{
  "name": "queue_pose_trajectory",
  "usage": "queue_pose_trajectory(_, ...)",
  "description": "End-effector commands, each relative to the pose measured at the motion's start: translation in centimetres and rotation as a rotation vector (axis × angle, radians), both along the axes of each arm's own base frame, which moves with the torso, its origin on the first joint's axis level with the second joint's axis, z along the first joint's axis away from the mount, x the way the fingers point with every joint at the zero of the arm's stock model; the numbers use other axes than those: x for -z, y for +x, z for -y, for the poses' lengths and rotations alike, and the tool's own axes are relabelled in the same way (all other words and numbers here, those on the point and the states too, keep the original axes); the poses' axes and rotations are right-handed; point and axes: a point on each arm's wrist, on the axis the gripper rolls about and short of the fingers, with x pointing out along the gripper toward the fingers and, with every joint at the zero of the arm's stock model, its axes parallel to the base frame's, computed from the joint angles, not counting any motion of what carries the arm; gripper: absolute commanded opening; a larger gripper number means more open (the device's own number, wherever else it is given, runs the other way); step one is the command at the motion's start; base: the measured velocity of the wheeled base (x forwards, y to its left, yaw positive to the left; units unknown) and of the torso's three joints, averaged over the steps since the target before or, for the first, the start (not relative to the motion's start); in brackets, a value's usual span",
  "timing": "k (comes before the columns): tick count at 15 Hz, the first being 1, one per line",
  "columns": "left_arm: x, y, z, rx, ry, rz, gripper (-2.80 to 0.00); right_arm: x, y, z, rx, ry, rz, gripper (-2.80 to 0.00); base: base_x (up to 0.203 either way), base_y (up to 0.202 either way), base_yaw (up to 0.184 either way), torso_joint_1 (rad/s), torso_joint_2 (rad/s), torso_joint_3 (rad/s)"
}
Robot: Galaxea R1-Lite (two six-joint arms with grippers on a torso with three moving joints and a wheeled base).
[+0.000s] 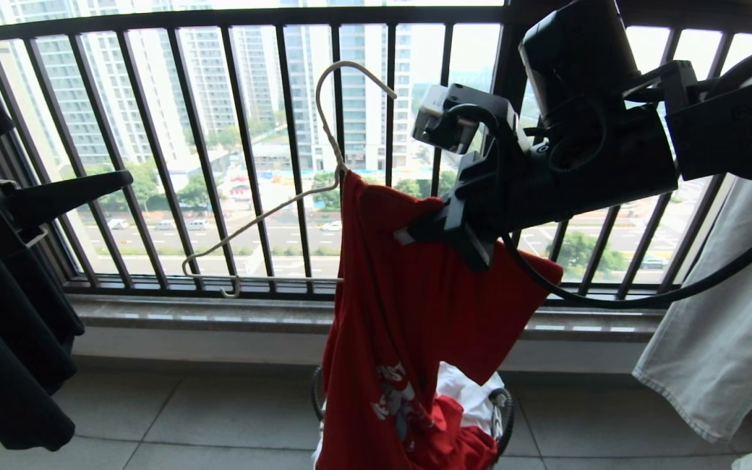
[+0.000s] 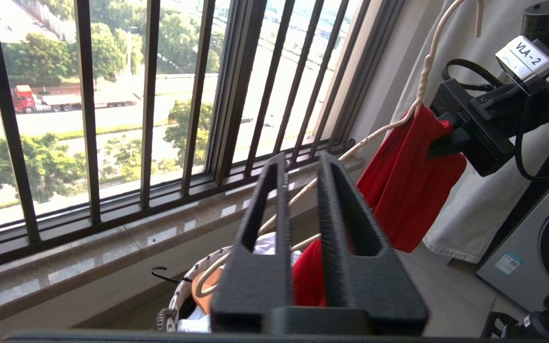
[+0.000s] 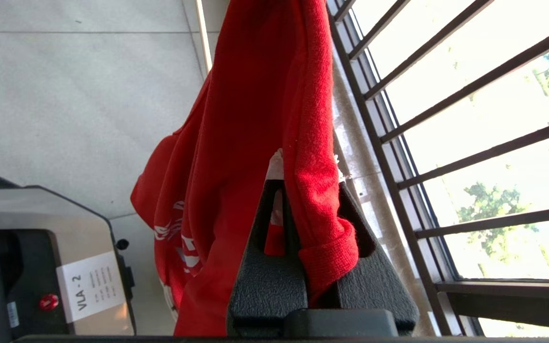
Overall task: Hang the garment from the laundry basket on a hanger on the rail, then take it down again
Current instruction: Hang the clothes on the clothes rack
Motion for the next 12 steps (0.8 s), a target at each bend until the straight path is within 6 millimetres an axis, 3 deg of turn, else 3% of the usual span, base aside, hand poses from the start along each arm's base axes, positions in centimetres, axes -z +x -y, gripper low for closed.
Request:
queue_pose_trajectory(1,0.8,0.8,0.5,0.039,-0.026,-0.117,-2.8,-0.9,0.9,0.7,0.029,0.039,0.054,-2.8,0.0,0.0,0.0,0.0,0.0,0.0)
queue_pose_trajectory(4,1.7,0.2,3.2,0.154,-0.006,-0.207,-2.8,-2.6,1.6,1.6,0.076,0.1,0.085,-2.8,0.0,0.0,0.0,0.0,0.0,0.0)
queue_pose_trajectory(7,3.9,1.5,4.8,0.194,0.044,-0.279,-2.8,-3.3,1.7,1.5,0.08,0.13,0.121,-2.8,0.0,0.0,0.0,0.0,0.0,0.0)
queue_pose_trajectory(12,7.7,4.0,9.7,0.054,0.13,-0.378,-2.8,-3.7,1.7,1.3,0.084,0.167,0.137,-2.8,0.0,0.0,0.0,0.0,0.0,0.0)
